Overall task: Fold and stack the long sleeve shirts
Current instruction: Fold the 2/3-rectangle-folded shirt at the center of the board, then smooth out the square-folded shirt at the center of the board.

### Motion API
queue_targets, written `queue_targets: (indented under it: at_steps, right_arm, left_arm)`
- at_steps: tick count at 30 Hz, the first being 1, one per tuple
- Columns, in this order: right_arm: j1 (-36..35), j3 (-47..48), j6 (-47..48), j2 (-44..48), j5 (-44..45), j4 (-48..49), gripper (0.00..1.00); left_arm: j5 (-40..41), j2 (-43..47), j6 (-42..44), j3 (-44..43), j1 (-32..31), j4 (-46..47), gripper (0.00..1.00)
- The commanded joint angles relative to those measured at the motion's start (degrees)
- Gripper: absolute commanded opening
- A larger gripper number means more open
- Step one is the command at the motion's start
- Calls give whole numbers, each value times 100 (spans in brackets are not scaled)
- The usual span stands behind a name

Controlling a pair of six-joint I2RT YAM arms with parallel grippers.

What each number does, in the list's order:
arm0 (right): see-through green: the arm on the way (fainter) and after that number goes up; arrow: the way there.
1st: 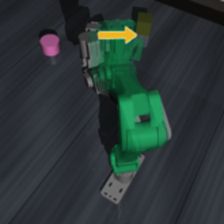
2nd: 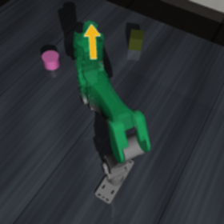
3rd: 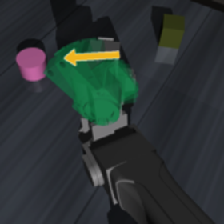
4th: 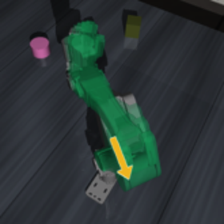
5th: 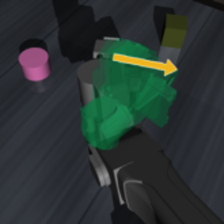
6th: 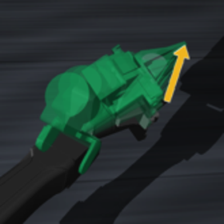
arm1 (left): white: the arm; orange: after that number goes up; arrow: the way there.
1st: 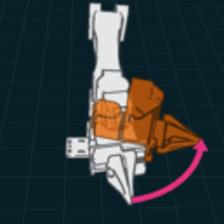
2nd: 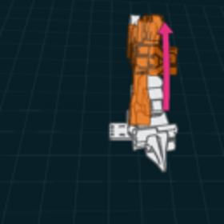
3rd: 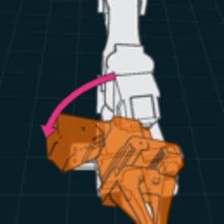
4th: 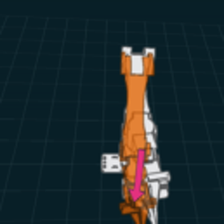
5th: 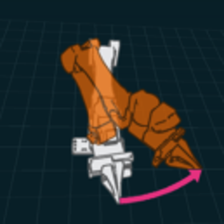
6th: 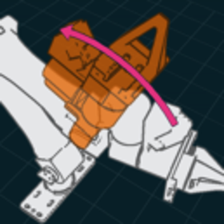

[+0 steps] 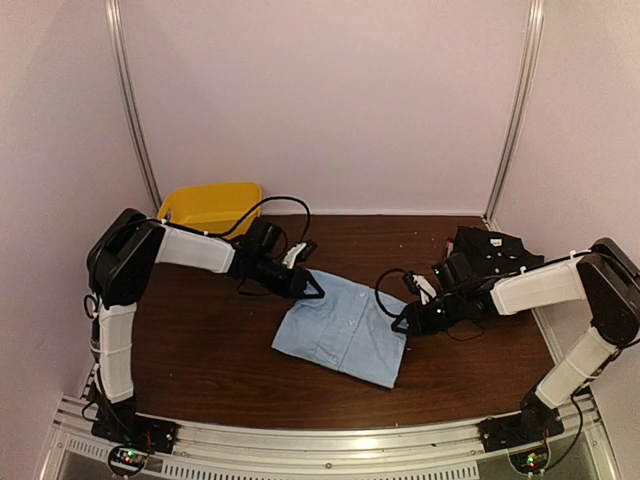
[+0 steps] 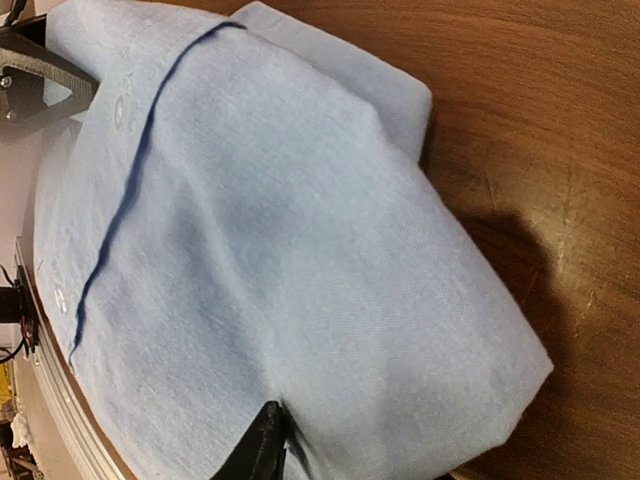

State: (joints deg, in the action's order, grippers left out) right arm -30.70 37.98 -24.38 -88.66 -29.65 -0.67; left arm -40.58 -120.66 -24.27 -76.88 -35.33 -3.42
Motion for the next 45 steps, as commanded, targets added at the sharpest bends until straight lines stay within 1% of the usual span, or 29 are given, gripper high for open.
queue_targets:
  at_steps: [1, 4, 8, 11, 14, 16, 18, 19, 21, 23, 27, 29, 31, 34, 39, 42, 45]
  right_arm:
    - [62, 35, 35, -19, 518, 49, 36]
    - [55, 52, 83, 160, 885, -103, 38]
    - [52, 116, 181, 472, 1413, -485, 41]
    - [30, 178, 235, 762, 1684, -786, 46]
    - [-111, 237, 237, 1146, 1918, -1067, 50]
    - [-242, 266, 192, 1393, 2053, -1147, 52]
    - [-410, 293, 129, 1589, 2067, -1135, 53]
    - [-512, 316, 73, 1638, 2062, -1092, 53]
    - [-748, 361, -18, 1629, 2012, -954, 53]
    - [-1008, 433, -99, 1517, 1941, -759, 53]
    - [-1447, 619, -200, 953, 1830, -357, 53]
    - [-1587, 684, -244, 608, 1717, -129, 53]
    - [-1662, 697, -311, 299, 1668, 44, 53]
    - [-1667, 579, -408, 18, 1687, 333, 53]
    - [-1667, 246, -461, -132, 1810, 423, 53]
    - [-1659, 1, -441, -206, 1830, 434, 53]
    - [-1661, -203, -382, -186, 1886, 340, 54]
  left_arm:
    - [711, -132, 213, -301, 44, -253, 43]
    - [1233, -124, 358, -381, 44, -454, 48]
    - [1958, -98, 427, -438, 44, -769, 49]
    - [2680, -26, 447, -434, 44, -1099, 50]
    - [3275, 281, 469, -193, 44, -1204, 51]
    - [3537, 578, 458, 26, 44, -1150, 52]
    - [3525, 935, 457, 294, 44, -932, 53]
    - [3389, 1166, 458, 488, 41, -784, 54]
    - [3068, 1505, 402, 775, 35, -468, 55]
    - [2568, 1783, 311, 1087, 14, -35, 56]
    - [1561, 2129, -45, 1803, -77, 1160, 57]
    - [1227, 2179, -235, 2113, -228, 1702, 57]
    - [1101, 2152, -395, 2364, -422, 2151, 57]
    - [1236, 2011, -472, 2601, -794, 2538, 58]
    - [1868, 1671, -497, 2955, -1288, 2836, 57]
    - [2402, 1484, -364, 3118, -1486, 2691, 57]
    - [2732, 1375, -205, 3276, -1598, 2579, 56]
